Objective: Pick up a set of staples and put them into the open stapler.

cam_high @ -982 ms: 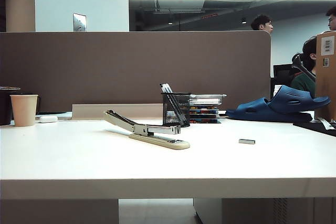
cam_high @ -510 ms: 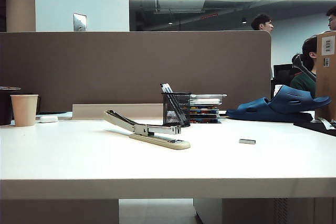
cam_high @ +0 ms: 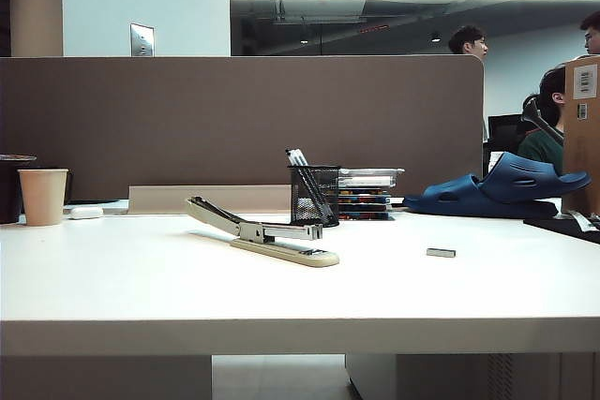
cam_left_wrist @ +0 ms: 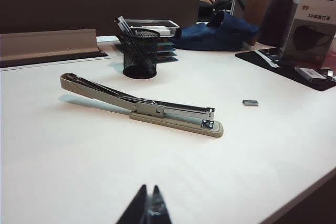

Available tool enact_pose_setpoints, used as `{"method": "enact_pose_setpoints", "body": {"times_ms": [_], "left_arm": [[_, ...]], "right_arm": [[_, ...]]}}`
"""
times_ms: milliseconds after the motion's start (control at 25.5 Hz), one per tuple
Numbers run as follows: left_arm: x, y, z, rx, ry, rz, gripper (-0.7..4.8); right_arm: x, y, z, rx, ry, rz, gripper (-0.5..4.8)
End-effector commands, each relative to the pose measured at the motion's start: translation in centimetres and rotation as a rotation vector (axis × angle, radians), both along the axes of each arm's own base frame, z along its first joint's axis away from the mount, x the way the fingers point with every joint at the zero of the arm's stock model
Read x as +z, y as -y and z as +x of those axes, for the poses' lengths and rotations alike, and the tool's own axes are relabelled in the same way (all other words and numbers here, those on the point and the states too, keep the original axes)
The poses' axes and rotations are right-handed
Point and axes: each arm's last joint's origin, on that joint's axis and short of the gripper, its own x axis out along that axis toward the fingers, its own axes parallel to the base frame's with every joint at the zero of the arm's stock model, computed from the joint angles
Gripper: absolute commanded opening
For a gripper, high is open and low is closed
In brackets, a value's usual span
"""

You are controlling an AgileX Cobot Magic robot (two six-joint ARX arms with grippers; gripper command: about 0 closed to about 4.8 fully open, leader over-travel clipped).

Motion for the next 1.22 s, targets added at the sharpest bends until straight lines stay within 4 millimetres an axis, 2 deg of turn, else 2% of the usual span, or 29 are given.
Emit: {"method": "enact_pose_setpoints", "body": {"times_ms": [39, 157, 393, 510, 589, 628, 668, 785, 903, 1021, 1217], "left_arm": [[0.2, 0.0, 0.0, -0.005, 0.011, 0.000, -0.06], [0.0, 0.0, 0.0, -0.005, -0.005, 0.001, -0.06], [-0.4, 0.0, 0.0, -0.005, -0.054, 0.001, -0.06], [-0.6, 0.0, 0.0, -0.005, -0.068, 0.002, -0.06], [-0.6, 0.0, -0.1, -0.004, -0.074, 0.002, -0.06], [-0.7, 0.0, -0.1, -0.002, -0.079, 0.002, -0.06], [-0.7, 0.0, -0.1, -0.002, -0.079, 0.002, -0.06], [-0.7, 0.0, -0.1, -0.003, -0.079, 0.002, -0.06], [-0.7, 0.0, -0.1, -0.002, -0.082, 0.002, -0.06], [-0.7, 0.0, -0.1, -0.002, -0.084, 0.002, -0.06], [-0.7, 0.0, -0.1, -0.002, -0.086, 0.002, -0.06]], "right_arm": [[1.6, 0.0, 1.8, 0.064, -0.013, -0.037, -0.09], [3.1, 0.2, 5.2, 0.086, -0.103, -0.067, -0.09], [3.7, 0.5, 10.2, 0.141, -0.254, -0.161, -0.08], [3.7, 0.6, 12.6, 0.193, -0.315, -0.149, 0.35], [3.5, 0.5, 14.1, 0.240, -0.340, -0.138, 0.95], [3.2, 0.5, 15.6, 0.299, -0.351, -0.136, 1.43], [3.1, 0.3, 16.2, 0.329, -0.350, -0.145, 1.56], [2.4, -0.4, 18.0, 0.410, -0.355, -0.182, 1.64], [1.0, -2.1, 20.5, 0.508, -0.379, -0.198, 1.90], [-0.1, -3.3, 21.6, 0.564, -0.393, -0.231, 2.68], [-3.3, -5.5, 23.2, 0.658, -0.443, -0.299, 2.76]]}}
